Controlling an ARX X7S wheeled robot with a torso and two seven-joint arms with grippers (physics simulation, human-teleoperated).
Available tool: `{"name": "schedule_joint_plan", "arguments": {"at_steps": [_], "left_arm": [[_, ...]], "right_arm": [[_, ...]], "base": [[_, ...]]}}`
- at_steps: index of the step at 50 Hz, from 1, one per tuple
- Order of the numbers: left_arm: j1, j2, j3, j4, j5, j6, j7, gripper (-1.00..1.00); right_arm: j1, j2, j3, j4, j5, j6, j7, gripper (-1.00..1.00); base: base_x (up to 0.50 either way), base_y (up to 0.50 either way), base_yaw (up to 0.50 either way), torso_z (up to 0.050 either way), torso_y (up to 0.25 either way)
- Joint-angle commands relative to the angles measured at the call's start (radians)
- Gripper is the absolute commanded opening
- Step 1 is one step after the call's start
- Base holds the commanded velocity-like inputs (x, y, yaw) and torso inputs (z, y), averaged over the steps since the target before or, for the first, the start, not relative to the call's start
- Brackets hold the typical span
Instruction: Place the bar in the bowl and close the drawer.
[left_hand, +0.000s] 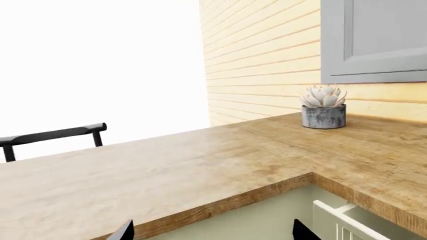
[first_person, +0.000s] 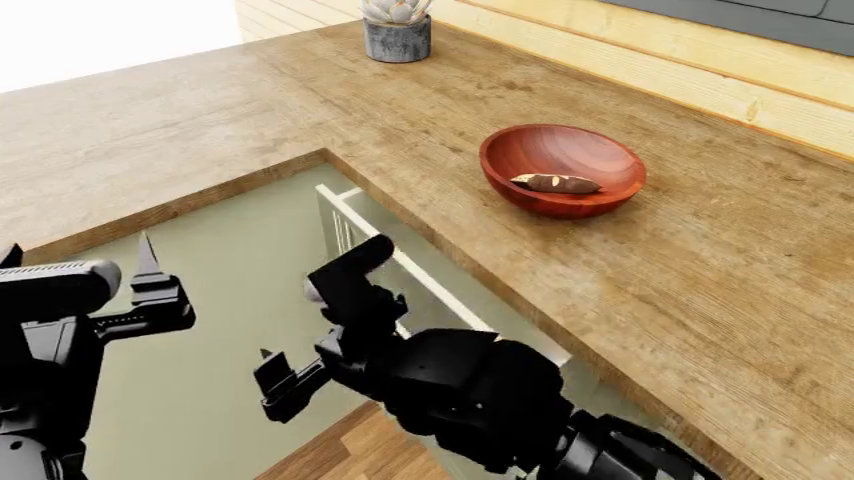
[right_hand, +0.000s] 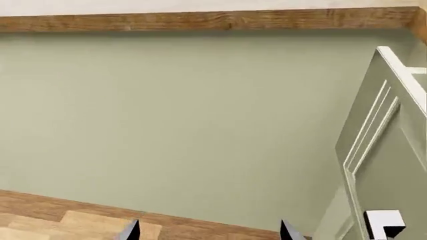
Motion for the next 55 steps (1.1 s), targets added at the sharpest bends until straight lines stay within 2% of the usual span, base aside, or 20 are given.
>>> {"name": "schedule_joint_plan", "arguments": {"at_steps": [1,27,55], "left_arm": [[0.023,-0.005,-0.012,-0.018,0.059,0.020,0.023,1.00],[0.072,0.007,-0.004,-0.060,0.065,0.072,0.033,1.00],[0.086,0.027,-0.006,-0.067,0.073,0.072,0.040,1.00]], "right_arm": [[0.178,-0.058,-0.522,0.349,0.337,-0.388,-0.019,1.00],[0.035,-0.058,-0.549,0.461,0.299,-0.399,-0.071,1.00],[0.000,-0.058,-0.542,0.801,0.402,-0.459,-0.093,1.00]], "base": [[0.00,0.00,0.00,0.000,0.000],[0.00,0.00,0.00,0.000,0.000],[0.00,0.00,0.00,0.000,0.000]]}}
